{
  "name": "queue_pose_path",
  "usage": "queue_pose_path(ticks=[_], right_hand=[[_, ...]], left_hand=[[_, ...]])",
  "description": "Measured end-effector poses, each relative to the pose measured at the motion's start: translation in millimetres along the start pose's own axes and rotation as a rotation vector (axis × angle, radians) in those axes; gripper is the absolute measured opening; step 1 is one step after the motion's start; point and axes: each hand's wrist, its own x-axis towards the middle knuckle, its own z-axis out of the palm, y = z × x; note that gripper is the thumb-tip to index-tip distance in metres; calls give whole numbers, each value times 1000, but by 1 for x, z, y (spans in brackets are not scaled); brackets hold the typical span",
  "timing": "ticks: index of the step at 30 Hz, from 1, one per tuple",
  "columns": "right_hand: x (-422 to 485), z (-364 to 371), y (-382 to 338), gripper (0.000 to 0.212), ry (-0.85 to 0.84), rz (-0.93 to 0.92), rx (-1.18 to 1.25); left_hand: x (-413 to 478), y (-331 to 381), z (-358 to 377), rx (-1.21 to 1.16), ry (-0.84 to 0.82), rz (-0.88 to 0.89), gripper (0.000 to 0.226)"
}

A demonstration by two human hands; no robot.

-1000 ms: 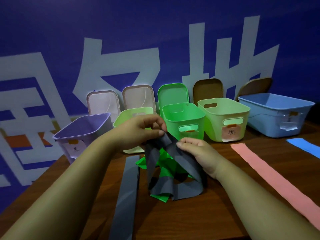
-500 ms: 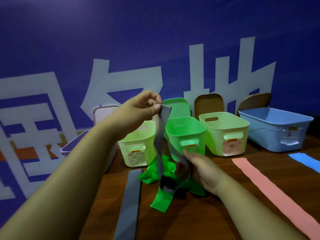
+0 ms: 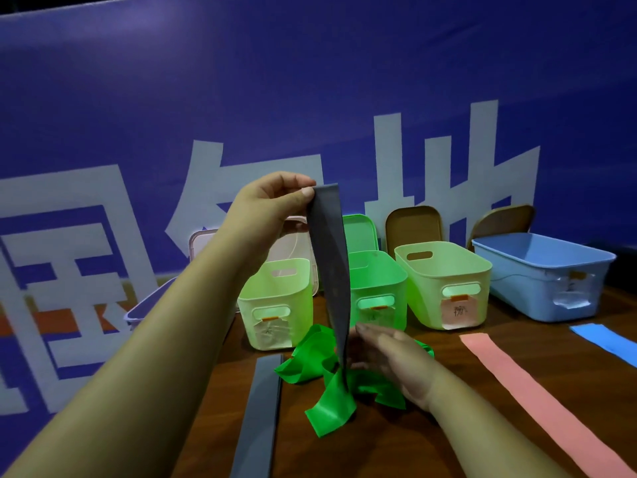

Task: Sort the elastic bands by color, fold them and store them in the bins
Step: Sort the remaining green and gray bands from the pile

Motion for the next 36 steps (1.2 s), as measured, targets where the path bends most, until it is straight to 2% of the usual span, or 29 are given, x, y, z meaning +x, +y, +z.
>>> queue_pose_path(ticks=[3, 7, 11, 16, 19, 24, 26, 32, 36], right_hand=[[1, 2, 1, 41, 10, -4, -73], [-1, 13, -29, 33, 96, -54, -288], [1, 36, -78, 33, 29, -216, -258], [6, 81, -130, 25, 36, -391, -340], [11, 102, -139, 24, 51, -438, -435], [18, 126, -139, 14, 76, -474, -457], [20, 132, -137, 15, 60, -468, -405], [18, 142, -138, 15, 85, -470, -282], [27, 141, -129, 14, 165, -453, -263]], left_hand=[[-5, 10, -2, 2, 38, 1, 13], [-13, 20, -12, 27, 35, 5, 14], [-23, 21, -26, 68, 13, 11, 16], [-40, 11, -39, 17, -5, -33, 18], [-48, 6, -50, -24, 8, -61, 19], [-65, -5, -67, -40, 46, -79, 22], [-78, -13, -74, -20, -9, -108, 24], [-136, -58, -80, 89, -321, -335, 27], [-168, -81, -76, 256, -293, -360, 23]])
